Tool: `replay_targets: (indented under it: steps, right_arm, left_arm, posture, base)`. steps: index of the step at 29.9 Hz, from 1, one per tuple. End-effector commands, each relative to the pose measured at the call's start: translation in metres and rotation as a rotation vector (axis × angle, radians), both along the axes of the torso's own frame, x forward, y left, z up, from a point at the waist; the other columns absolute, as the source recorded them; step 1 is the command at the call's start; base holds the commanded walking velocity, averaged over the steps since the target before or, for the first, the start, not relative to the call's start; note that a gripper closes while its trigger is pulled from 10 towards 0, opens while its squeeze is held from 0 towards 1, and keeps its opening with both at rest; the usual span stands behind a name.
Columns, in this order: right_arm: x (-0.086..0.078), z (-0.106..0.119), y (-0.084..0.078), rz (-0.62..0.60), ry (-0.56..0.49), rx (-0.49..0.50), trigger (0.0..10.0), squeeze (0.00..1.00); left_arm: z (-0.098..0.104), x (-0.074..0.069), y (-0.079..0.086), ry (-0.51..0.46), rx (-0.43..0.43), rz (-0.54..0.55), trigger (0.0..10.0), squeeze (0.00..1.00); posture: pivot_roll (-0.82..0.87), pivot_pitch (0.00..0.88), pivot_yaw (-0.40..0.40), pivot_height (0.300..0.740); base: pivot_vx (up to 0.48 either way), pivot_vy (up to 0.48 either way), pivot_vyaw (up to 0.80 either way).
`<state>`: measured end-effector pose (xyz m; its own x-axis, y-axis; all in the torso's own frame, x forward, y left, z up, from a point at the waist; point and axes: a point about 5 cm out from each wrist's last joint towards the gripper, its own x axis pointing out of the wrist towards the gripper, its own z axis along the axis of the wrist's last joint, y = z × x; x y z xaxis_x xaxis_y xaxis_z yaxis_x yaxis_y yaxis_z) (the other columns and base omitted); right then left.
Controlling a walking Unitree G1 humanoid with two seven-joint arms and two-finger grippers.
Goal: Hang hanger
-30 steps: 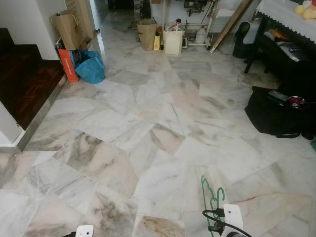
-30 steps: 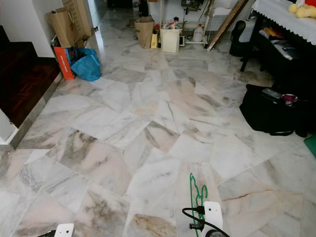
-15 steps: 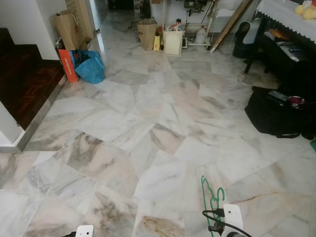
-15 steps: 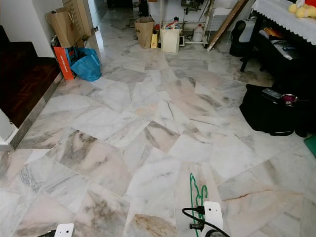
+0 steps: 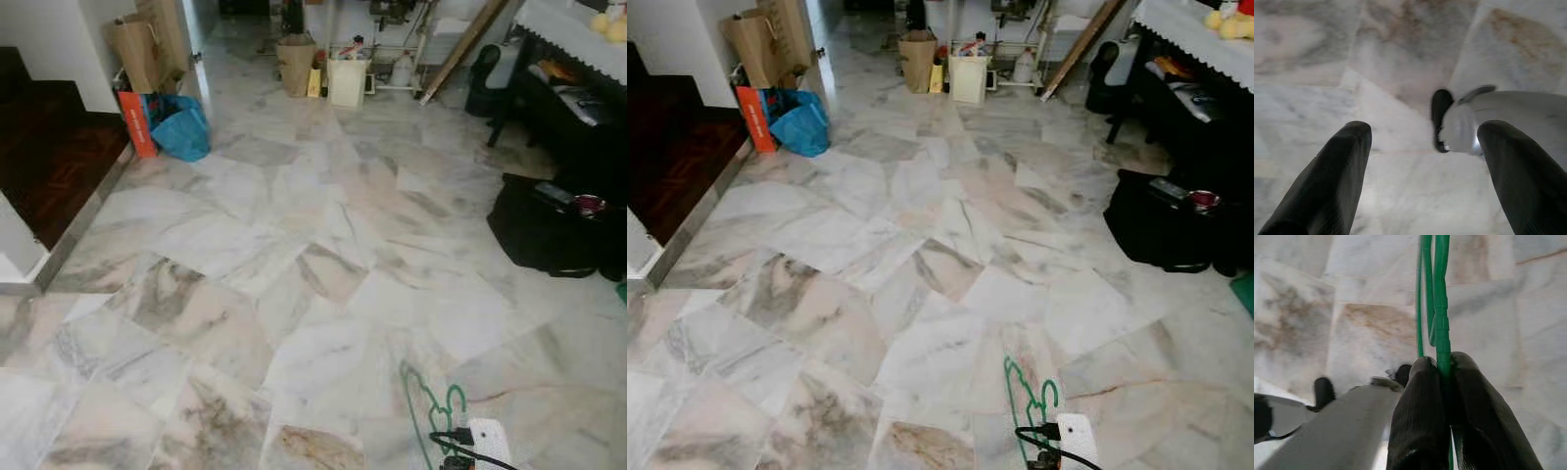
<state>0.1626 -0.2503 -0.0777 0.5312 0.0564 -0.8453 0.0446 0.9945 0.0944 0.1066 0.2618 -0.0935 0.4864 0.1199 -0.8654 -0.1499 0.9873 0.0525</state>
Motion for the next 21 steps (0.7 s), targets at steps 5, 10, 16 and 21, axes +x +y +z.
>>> replay_targets:
  steps: [5, 10, 16, 21]
  right_arm:
    - [-0.0008, 0.0000, -0.0015, -0.022, 0.005, 0.010, 10.0, 0.00]
    - [-0.0016, -0.0008, -0.0001, -0.032, 0.007, 0.021, 10.0, 0.00]
    - [-0.0014, -0.0007, -0.0002, -0.037, 0.006, 0.019, 10.0, 0.00]
    - [-0.0016, -0.0008, -0.0005, -0.037, 0.008, 0.014, 10.0, 0.00]
  left_arm:
    - [-0.0013, -0.0036, -0.0007, 0.013, 0.007, -0.007, 10.0, 0.00]
    - [-0.0011, -0.0039, 0.0005, 0.017, 0.013, -0.013, 10.0, 0.00]
    - [-0.0010, -0.0036, 0.0006, 0.020, 0.012, -0.021, 10.0, 0.00]
    - [-0.0009, -0.0037, 0.0007, 0.020, 0.013, -0.025, 10.0, 0.00]
  posture:
    - [0.06, 0.000, -0.050, 0.716]
    - [0.06, 0.000, -0.046, 0.716]
    - [0.06, 0.000, -0.044, 0.716]
    - [0.06, 0.000, -0.048, 0.716]
  base:
    - [0.000, 0.000, 0.00]
    - [0.000, 0.000, 0.00]
    - [-0.044, 0.000, 0.00]
    - [-0.273, 0.000, 0.00]
